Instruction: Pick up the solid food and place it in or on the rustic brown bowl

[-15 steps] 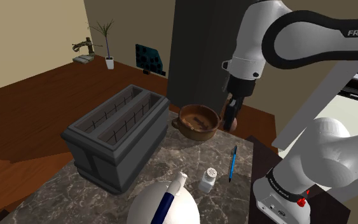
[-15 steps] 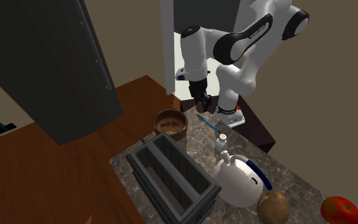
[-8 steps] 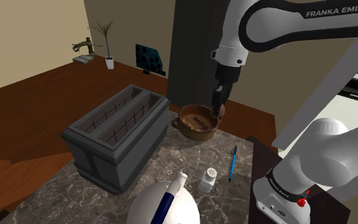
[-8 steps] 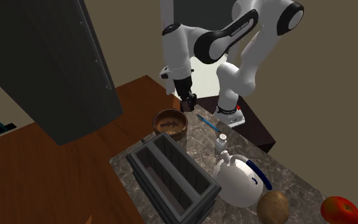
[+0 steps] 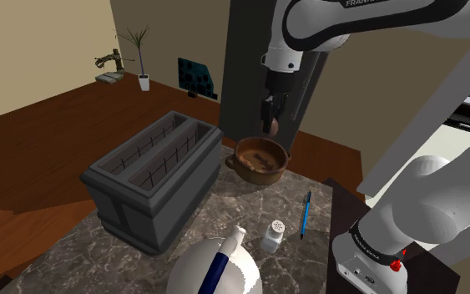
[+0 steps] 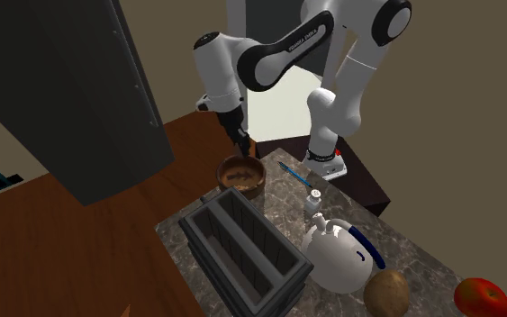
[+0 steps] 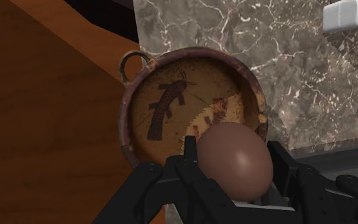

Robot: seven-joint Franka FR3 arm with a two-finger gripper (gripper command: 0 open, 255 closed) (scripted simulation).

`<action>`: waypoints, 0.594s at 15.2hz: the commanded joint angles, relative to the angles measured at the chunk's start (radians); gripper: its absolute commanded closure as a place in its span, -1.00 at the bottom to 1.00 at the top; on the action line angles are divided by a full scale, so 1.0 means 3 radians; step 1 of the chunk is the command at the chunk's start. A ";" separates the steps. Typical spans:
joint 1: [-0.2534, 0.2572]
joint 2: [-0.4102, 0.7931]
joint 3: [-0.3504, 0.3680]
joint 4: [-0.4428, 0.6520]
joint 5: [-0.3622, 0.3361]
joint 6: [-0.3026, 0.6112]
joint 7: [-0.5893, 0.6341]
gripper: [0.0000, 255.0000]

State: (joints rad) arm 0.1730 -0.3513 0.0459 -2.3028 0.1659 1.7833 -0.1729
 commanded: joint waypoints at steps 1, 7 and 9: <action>-0.0001 0.0045 0.0000 -0.0045 0.0000 0.0090 -0.0015 1.00; 0.0003 0.0125 0.0009 -0.0245 0.0016 0.0368 -0.0051 1.00; 0.0004 0.0159 0.0012 -0.0306 0.0021 0.0463 -0.0064 1.00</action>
State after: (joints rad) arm 0.1737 -0.3073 0.0487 -2.3827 0.1710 1.9059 -0.1903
